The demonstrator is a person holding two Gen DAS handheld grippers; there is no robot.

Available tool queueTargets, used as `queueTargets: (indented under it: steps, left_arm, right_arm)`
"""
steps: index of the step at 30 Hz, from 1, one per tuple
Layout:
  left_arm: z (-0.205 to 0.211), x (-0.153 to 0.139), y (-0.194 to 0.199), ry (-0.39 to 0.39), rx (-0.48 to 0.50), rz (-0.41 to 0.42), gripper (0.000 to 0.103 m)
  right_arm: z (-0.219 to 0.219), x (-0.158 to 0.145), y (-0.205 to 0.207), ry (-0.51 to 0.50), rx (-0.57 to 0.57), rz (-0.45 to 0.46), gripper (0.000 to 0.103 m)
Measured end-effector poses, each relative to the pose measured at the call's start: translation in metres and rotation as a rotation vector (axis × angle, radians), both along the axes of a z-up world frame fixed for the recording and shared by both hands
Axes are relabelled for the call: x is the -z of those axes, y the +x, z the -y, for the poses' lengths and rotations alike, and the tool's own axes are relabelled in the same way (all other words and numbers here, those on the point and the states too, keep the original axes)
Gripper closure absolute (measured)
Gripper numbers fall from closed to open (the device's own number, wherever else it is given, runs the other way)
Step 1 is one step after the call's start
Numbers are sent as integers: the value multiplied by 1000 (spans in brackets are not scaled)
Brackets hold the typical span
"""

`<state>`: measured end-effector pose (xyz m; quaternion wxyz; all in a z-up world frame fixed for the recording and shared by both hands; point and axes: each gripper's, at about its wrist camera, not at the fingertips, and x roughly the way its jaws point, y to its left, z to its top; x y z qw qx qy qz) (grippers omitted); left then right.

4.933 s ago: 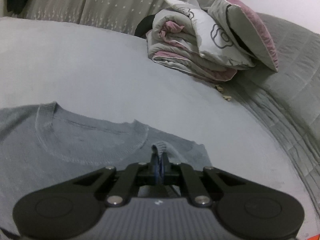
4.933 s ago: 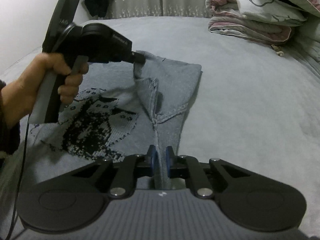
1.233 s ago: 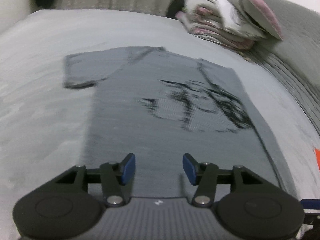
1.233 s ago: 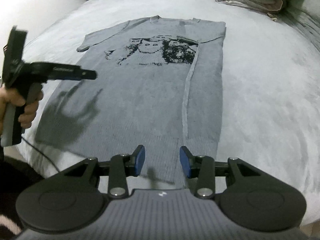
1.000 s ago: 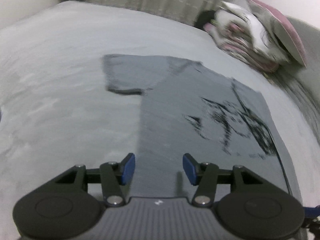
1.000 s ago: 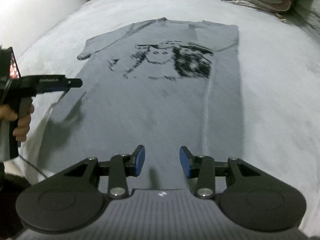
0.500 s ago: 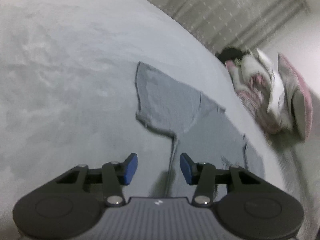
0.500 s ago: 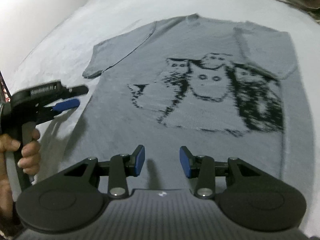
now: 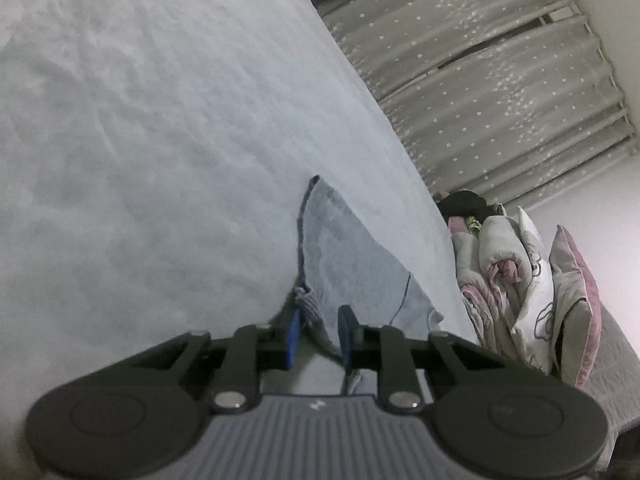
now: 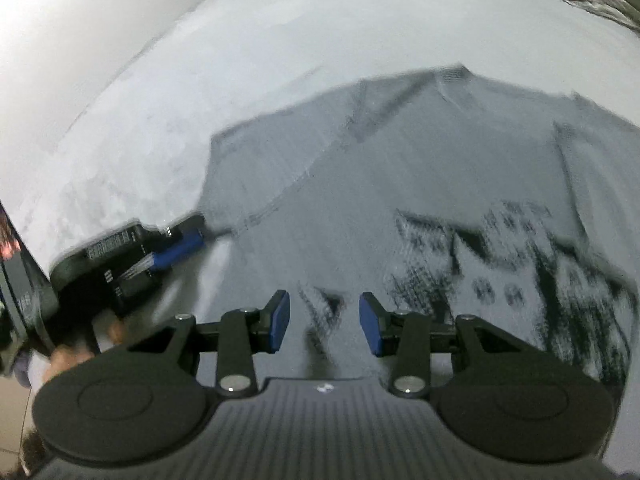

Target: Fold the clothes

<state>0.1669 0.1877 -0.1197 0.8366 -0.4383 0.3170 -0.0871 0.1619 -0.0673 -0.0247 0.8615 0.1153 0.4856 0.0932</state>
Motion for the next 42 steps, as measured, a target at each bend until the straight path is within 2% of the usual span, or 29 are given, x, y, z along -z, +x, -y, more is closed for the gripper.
queueTargets:
  steps: [2,3,7,14,20,26,27,28,29,30,33,37,42]
  left_arm:
    - [2,1,2,3,17,0,96]
    - [2,2,4,4,28,-2,97]
    - [0,2,7,11,50,5,98]
    - [1,0,7,48,65,20,98]
    - [1,-1,8,77,78,26,98]
    - [2,-2,8,96,83,28,98]
    - [2,-3,8,100,84,28,98]
    - [3,-3,9,105,87,29,98]
    - [4,-4,8,111,90,29,98]
    - [6,-4,8,117,93,30,98]
    - [9,-6,4,140,114,41,88]
    - [16,-12,2,168,172,65,70]
    - [33,-23,3,222,292,105,68]
  right_arm:
    - [-11,-7,20,-2,-29,13,60]
    - [-16,-10,29,-6,-44,16,60]
    - [-44,-13,66,-40,-108,18,59]
    - [-97,6,118,-133,-200,-6,57]
    - [-139,23,143,-236,-278,3,56]
    - [-163,41,150,-341,-321,28,57]
    - [-166,42,149,-363,-332,42,71]
    - [-167,43,148,-387,-345,59,93]
    - [-167,43,147,-407,-353,71,99]
    - [-166,43,148,-413,-354,78,100]
    - [-154,38,150,-356,-320,91,100]
    - [-125,27,146,-218,-260,127,100]
    - [-84,8,140,-90,-182,170,100]
